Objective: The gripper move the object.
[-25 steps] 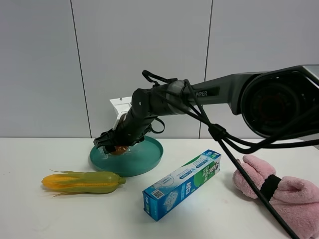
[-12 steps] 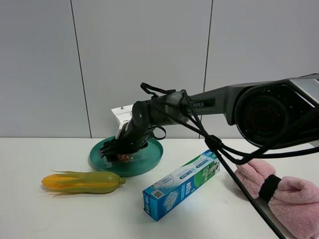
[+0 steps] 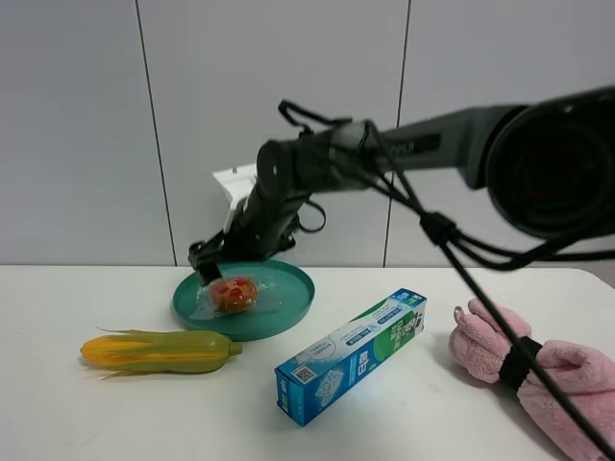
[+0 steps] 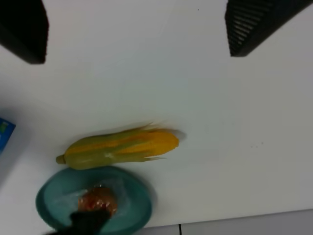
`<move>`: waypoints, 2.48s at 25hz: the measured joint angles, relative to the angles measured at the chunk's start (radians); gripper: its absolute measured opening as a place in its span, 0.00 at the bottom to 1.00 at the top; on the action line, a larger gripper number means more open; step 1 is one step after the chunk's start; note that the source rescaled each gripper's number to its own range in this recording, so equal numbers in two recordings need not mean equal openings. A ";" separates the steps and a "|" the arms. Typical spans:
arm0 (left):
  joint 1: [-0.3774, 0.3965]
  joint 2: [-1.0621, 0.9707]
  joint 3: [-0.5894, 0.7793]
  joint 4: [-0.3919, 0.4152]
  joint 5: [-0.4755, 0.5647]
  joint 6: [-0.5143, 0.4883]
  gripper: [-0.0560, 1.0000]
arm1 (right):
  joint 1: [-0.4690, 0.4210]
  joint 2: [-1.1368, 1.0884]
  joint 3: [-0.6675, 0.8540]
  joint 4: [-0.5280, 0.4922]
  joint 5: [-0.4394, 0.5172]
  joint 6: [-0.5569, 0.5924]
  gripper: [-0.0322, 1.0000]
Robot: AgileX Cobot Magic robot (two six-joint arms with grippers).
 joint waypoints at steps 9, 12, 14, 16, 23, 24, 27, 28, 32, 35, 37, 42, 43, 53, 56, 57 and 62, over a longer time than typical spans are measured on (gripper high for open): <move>0.000 0.000 0.000 0.000 0.000 0.000 1.00 | 0.028 -0.414 0.000 0.004 0.204 -0.005 0.92; 0.000 0.000 0.000 0.000 0.000 0.000 1.00 | 0.048 -0.537 0.000 0.001 0.291 -0.005 0.92; 0.000 0.000 0.000 0.000 0.000 0.000 1.00 | 0.056 -0.615 0.000 -0.003 0.338 -0.005 0.92; 0.000 0.000 0.000 0.000 0.000 0.000 1.00 | 0.063 -0.682 0.000 -0.026 0.378 -0.005 0.92; 0.000 0.000 0.000 0.000 0.000 0.000 1.00 | 0.101 -0.894 -0.001 -0.083 0.535 -0.005 0.92; 0.000 0.000 0.000 0.000 0.000 0.000 1.00 | 0.115 -0.919 -0.001 -0.103 0.565 -0.005 0.92; 0.000 0.000 0.000 0.000 0.000 0.000 1.00 | 0.167 -0.979 -0.001 -0.168 0.650 -0.001 0.92; 0.000 0.000 0.000 0.000 0.000 0.000 1.00 | 0.185 -0.994 -0.001 -0.196 0.662 0.006 0.92; 0.000 0.000 0.000 0.000 0.000 0.000 1.00 | 0.222 -1.079 0.116 -0.301 0.663 0.067 0.92; 0.000 0.000 0.000 0.000 0.000 0.000 1.00 | 0.224 -1.192 0.357 -0.317 0.652 0.094 0.92; 0.000 0.000 0.000 0.000 0.000 0.000 1.00 | 0.224 -1.283 0.553 -0.316 0.570 0.127 0.92; 0.000 0.000 0.000 0.000 0.000 0.000 1.00 | 0.224 -1.582 1.036 -0.312 0.341 0.258 0.92; 0.000 0.000 0.000 0.000 0.000 0.000 1.00 | 0.224 -1.632 1.095 -0.311 0.333 0.280 0.92; 0.000 0.000 0.000 0.000 0.000 0.000 1.00 | -0.265 -2.057 1.378 -0.231 0.367 0.313 0.92; 0.000 0.000 0.000 0.000 0.000 0.000 1.00 | -0.447 -2.171 1.384 -0.220 0.416 0.293 0.92; 0.000 0.000 0.000 0.000 0.000 0.000 1.00 | -0.496 -2.207 1.384 -0.206 0.444 0.291 0.92; 0.000 0.000 0.000 0.000 0.000 0.000 1.00 | -0.619 -2.347 1.406 -0.106 0.620 0.262 0.92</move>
